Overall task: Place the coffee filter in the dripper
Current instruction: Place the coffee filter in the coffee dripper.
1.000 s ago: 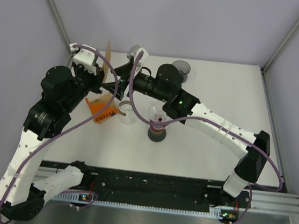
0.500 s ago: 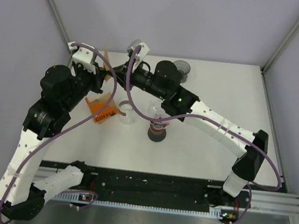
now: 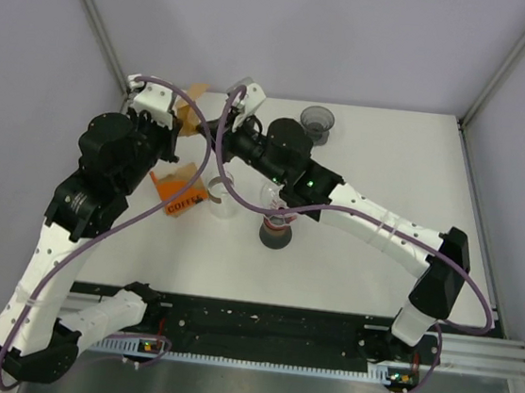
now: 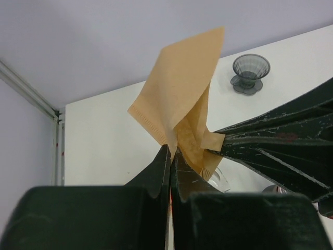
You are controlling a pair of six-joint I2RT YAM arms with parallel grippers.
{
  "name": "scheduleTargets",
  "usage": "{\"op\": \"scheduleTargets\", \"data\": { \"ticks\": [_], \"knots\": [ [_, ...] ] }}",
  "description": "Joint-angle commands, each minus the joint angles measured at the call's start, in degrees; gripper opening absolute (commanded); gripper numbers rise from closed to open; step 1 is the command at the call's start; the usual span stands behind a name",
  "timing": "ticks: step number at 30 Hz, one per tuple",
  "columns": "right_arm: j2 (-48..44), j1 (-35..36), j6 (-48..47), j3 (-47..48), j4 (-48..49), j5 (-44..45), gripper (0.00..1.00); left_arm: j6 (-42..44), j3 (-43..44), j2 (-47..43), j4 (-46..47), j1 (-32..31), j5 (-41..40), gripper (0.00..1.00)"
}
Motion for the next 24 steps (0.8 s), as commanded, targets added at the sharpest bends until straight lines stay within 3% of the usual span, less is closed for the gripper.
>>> {"op": "scheduleTargets", "data": {
  "ticks": [1, 10, 12, 15, 24],
  "knots": [
    [-3.36, -0.20, 1.07, -1.13, 3.27, 5.88, 0.00, 3.61, 1.45, -0.30, 1.54, 0.17, -5.22, 0.00],
    [-3.62, -2.92, 6.34, -3.86, 4.50, 3.78, 0.00, 9.59, -0.22, -0.83, 1.72, 0.17, -2.41, 0.00],
    [-3.10, -3.36, 6.78, -3.16, 4.42, 1.06, 0.18, 10.91, -0.22, -0.56, 1.20, 0.08, -0.75, 0.00],
    [-1.96, -3.37, 7.04, -1.40, 4.76, -3.42, 0.31, 12.06, 0.40, 0.40, -0.30, -0.09, 1.89, 0.00],
    [1.91, -3.37, 8.36, 4.49, 4.85, -6.42, 0.44, 12.84, 0.13, 1.11, -2.15, -1.15, 5.41, 0.00]
  ]
}}
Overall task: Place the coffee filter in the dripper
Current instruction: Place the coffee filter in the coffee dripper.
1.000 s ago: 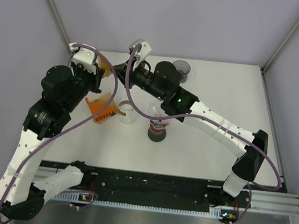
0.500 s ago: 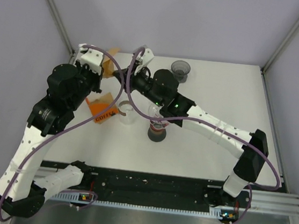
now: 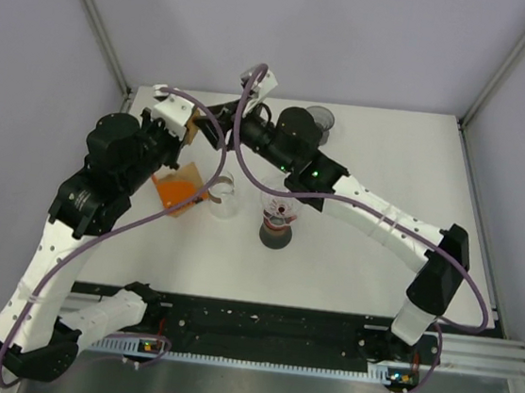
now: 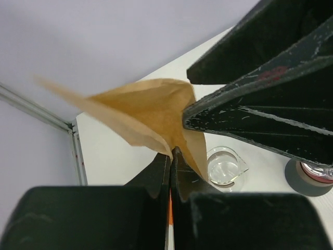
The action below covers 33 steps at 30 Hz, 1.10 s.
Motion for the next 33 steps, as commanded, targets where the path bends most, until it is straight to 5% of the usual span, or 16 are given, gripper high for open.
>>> {"op": "scheduleTargets", "data": {
  "ticks": [1, 10, 18, 26, 30, 33],
  "knots": [
    [1.67, -0.18, 1.35, 5.06, 1.64, -2.92, 0.45, 2.03, 0.72, 0.36, 0.15, -0.47, 1.72, 0.00],
    [6.06, 0.18, 0.82, 12.09, -6.35, -3.82, 0.49, 3.17, 1.95, 1.07, 0.50, -1.00, 0.05, 0.00],
    [4.75, 0.00, -0.50, 8.93, -7.85, 5.75, 0.44, 3.35, 2.22, 0.81, 2.08, -0.91, -4.43, 0.00],
    [5.01, -0.44, 0.29, 8.14, -5.31, 6.74, 0.41, 5.01, 1.17, 0.10, 1.99, -1.35, -0.67, 0.00],
    [6.07, -0.44, 0.91, 9.90, -5.21, 6.20, 0.11, 5.02, 0.90, -0.07, 2.78, -1.96, -2.05, 0.00],
    [4.67, -1.31, 0.99, 7.62, -5.13, 8.84, 0.00, 6.07, 0.90, -0.51, 5.76, -1.88, -8.63, 0.00]
  ]
}}
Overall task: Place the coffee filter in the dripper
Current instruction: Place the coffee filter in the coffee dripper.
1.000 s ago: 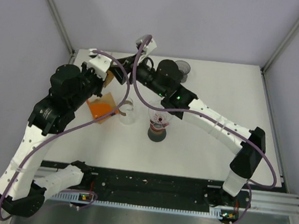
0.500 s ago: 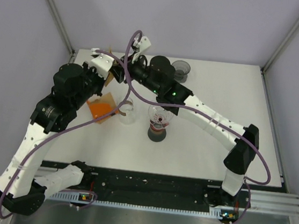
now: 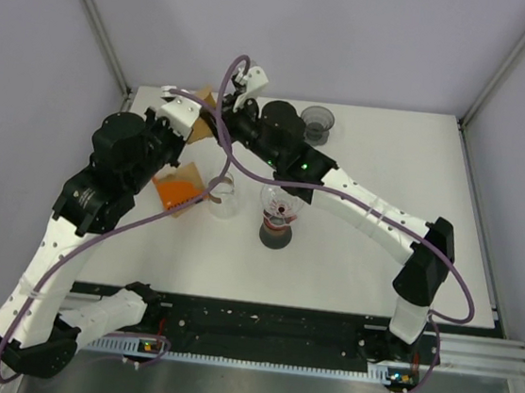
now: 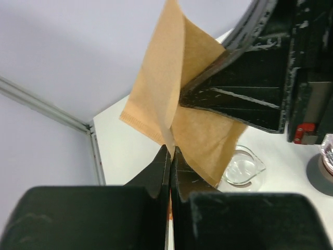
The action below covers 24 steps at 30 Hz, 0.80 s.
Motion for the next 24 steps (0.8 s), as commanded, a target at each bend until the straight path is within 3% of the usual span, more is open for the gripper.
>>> {"op": "scheduleTargets", "data": {
  "ticks": [1, 9, 17, 24],
  "knots": [
    [-1.56, -1.60, 1.12, -0.82, 2.66, 3.53, 0.00, 2.27, 0.83, -1.69, 7.30, -0.28, -8.27, 0.00],
    [-2.36, -2.05, 1.13, -1.71, 2.04, 3.54, 0.00, 1.75, 0.75, -1.61, 7.75, -0.28, -7.16, 0.00],
    [-1.74, -0.02, -0.45, 1.10, -0.42, 1.61, 0.00, 0.34, 2.94, 0.24, 7.57, -0.28, -3.19, 0.39],
    [-3.15, 0.15, -0.63, 0.49, 0.11, 0.02, 0.00, 0.96, 2.42, 0.41, 6.00, -0.28, -2.06, 0.43]
  ]
}}
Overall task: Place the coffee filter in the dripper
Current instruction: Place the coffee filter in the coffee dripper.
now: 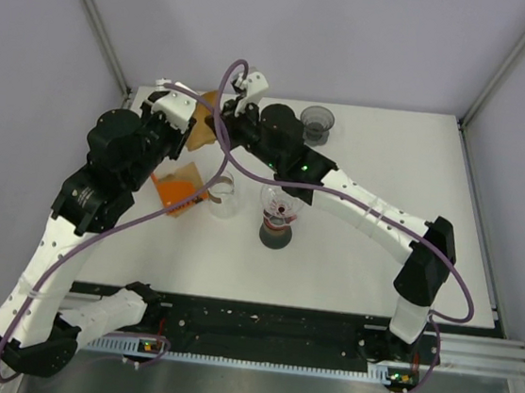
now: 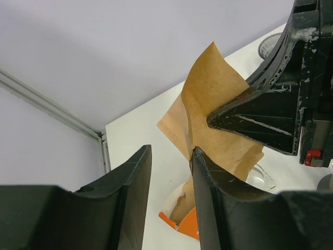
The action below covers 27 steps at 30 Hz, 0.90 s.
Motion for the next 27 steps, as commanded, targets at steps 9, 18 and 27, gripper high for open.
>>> {"op": "scheduleTargets", "data": {
  "ticks": [9, 18, 27],
  "knots": [
    [-2.10, 2.13, -2.80, 5.62, -1.22, -1.33, 0.00, -3.55, 0.97, 1.21, -0.29, 0.03, 2.74, 0.48],
    [-3.86, 2.22, -3.15, 5.00, -1.39, -0.11, 0.00, -3.37, 0.97, 1.39, -1.88, 0.03, 0.03, 0.13],
    [-5.96, -1.56, -2.28, 0.26, -1.05, 5.69, 0.00, 0.93, 0.27, 0.16, 1.20, 0.03, -7.36, 0.00]
  ]
}}
